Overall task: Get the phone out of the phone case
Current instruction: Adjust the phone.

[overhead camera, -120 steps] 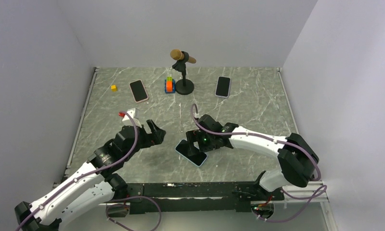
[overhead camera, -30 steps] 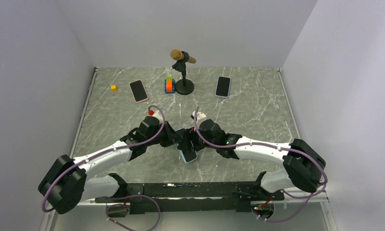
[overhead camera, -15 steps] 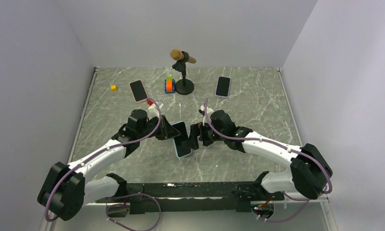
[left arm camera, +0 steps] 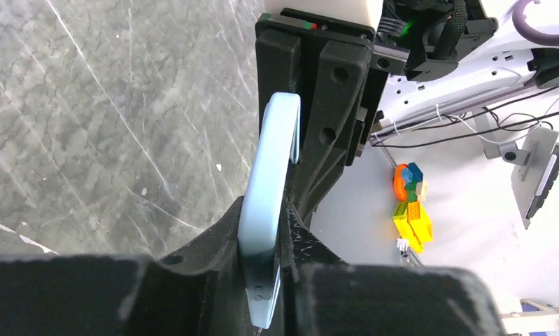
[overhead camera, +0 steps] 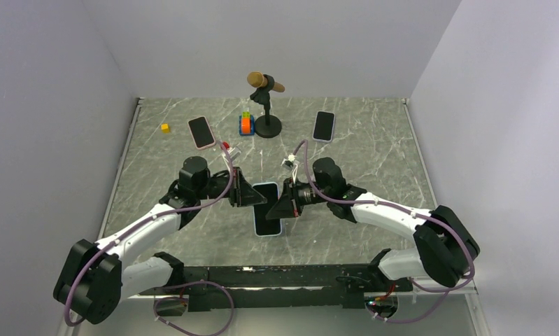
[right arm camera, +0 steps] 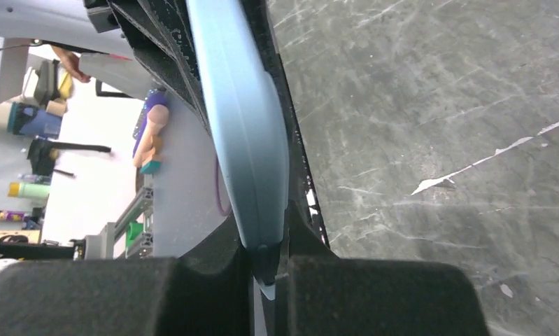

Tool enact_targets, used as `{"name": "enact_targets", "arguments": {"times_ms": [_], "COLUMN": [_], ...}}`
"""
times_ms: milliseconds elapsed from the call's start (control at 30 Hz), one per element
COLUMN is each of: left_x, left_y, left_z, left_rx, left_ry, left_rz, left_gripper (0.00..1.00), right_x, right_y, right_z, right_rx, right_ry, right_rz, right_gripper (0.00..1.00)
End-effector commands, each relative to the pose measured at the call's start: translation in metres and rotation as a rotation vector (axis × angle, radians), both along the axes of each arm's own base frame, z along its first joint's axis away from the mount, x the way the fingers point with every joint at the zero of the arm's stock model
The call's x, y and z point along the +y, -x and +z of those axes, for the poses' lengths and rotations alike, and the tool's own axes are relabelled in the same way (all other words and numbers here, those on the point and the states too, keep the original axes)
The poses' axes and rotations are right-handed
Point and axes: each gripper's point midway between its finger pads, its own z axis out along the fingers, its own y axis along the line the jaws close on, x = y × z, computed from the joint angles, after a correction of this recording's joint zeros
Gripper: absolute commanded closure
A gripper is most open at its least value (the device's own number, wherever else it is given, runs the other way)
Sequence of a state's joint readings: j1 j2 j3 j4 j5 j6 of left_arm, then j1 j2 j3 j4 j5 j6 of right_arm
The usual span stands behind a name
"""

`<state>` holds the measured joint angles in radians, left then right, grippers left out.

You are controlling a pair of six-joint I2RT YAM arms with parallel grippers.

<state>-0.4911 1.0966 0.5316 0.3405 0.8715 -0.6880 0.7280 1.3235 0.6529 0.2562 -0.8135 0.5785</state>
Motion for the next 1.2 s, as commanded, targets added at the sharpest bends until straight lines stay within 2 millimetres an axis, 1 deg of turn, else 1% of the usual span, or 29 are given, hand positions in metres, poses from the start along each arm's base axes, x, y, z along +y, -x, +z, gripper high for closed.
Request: {"name": "enact_targets", "arguments": {"times_ms": [0,33,67,100,167,200,233,300,333,367,433,500,567,633,700,767,867,967,1100,1167], "left_x": [-0.007,-0.008,-0.009,-0.010,-0.012,-0.013,-0.013,-0.014,-0.014,-0.013,-0.010,-0.007,-0.003,0.002,0.004,0.006,0.009,0.012,0.013,0.013], "left_y": [-0.014,-0.013,-0.012,-0.010,-0.008,-0.007,-0.006,-0.005,-0.004,-0.004,-0.005,-0.007,-0.009,-0.011,-0.011,-0.011,-0.011,-0.012,-0.009,-0.008], "left_z": [0.020,0.019,0.019,0.017,0.017,0.017,0.018,0.023,0.026,0.030,0.038,0.047,0.053,0.059,0.065,0.069,0.072,0.074,0.075,0.076], "left_rx": [-0.014,0.008,0.022,0.046,0.065,0.070,0.072,0.065,0.060,0.052,0.035,0.024,0.028,0.032,0.031,0.029,0.034,0.050,0.075,0.086], "left_ry": [0.041,0.050,0.063,0.074,0.096,0.104,0.110,0.128,0.137,0.145,0.161,0.177,0.185,0.188,0.194,0.194,0.196,0.209,0.235,0.241], "left_rz": [0.058,0.056,0.049,0.044,0.036,0.035,0.033,0.026,0.022,0.023,0.032,0.039,0.041,0.040,0.030,0.018,0.010,0.006,-0.018,-0.027], "left_gripper": [0.71,0.66,0.64,0.62,0.63,0.66,0.73,0.91,0.97,1.00,1.00,1.00,1.00,1.00,1.00,1.00,1.00,1.00,1.00,1.00], "right_x": [0.015,0.015,0.015,0.016,0.018,0.019,0.020,0.021,0.021,0.020,0.015,0.009,0.002,-0.003,-0.008,-0.011,-0.013,-0.014,-0.012,-0.009], "right_y": [-0.010,-0.011,-0.013,-0.013,-0.013,-0.013,-0.014,-0.015,-0.015,-0.015,-0.014,-0.006,0.003,0.010,0.016,0.024,0.035,0.042,0.042,0.038], "right_z": [0.042,0.043,0.044,0.046,0.048,0.047,0.047,0.043,0.042,0.040,0.037,0.035,0.038,0.034,0.033,0.034,0.037,0.041,0.046,0.049], "right_rx": [-0.069,-0.072,-0.073,-0.076,-0.069,-0.063,-0.059,-0.051,-0.053,-0.056,-0.060,-0.063,-0.074,-0.069,-0.064,-0.062,-0.066,-0.073,-0.100,-0.117], "right_ry": [-0.150,-0.152,-0.155,-0.163,-0.176,-0.177,-0.177,-0.164,-0.154,-0.143,-0.124,-0.124,-0.145,-0.149,-0.163,-0.185,-0.220,-0.256,-0.292,-0.303], "right_rz": [-0.031,-0.035,-0.043,-0.044,-0.037,-0.036,-0.033,-0.029,-0.030,-0.036,-0.048,-0.037,-0.026,-0.014,0.010,0.043,0.104,0.151,0.162,0.166], "right_gripper": [1.00,1.00,1.00,1.00,1.00,1.00,1.00,1.00,0.93,0.83,0.67,0.54,0.46,0.43,0.43,0.46,0.57,0.60,0.65,0.70]}}
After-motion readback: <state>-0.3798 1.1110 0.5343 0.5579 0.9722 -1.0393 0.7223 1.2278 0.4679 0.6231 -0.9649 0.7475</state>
